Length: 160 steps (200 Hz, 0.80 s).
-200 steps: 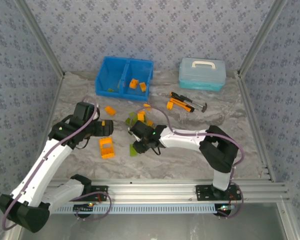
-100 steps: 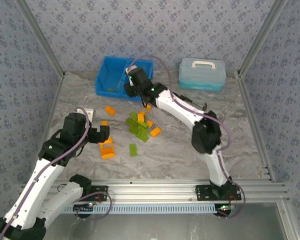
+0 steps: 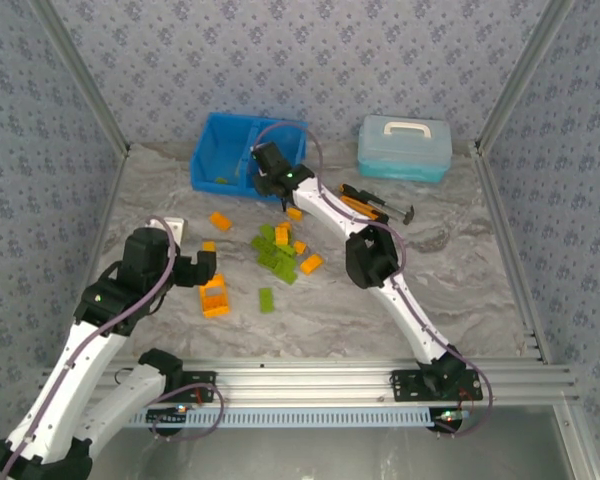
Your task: Sort the legos into containers by color
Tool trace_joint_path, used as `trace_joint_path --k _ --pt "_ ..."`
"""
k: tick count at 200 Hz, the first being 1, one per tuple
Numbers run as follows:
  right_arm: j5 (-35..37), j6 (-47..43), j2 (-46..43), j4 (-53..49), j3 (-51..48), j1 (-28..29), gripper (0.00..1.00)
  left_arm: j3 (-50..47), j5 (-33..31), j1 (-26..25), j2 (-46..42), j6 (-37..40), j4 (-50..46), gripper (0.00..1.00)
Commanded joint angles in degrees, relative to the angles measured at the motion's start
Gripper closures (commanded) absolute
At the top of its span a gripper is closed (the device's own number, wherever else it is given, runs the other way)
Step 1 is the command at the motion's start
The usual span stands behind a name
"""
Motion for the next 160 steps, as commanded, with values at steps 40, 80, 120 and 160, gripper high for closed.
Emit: trace_joint_path --k 40,80,120,160 --pt "-2.0 -2.0 -2.1 -4.7 6.5 0.3 0.29 -0.8 0.3 0.4 0.4 1.2 1.2 0.01" --pt "-0.2 -0.1 -17.2 -7.8 -4.6 1.2 0.3 -0.8 0.6 0.4 0.6 1.0 1.0 0.01" --pt "7.0 6.1 -44.8 10.6 -46.0 0.8 0.27 -0.9 1.3 0.4 0.5 1.3 1.4 0.01" --pt "10.0 21.1 -52.5 11.9 -64.9 -5.6 0.18 -1.1 4.0 0.6 0.6 1.7 2.2 0.01"
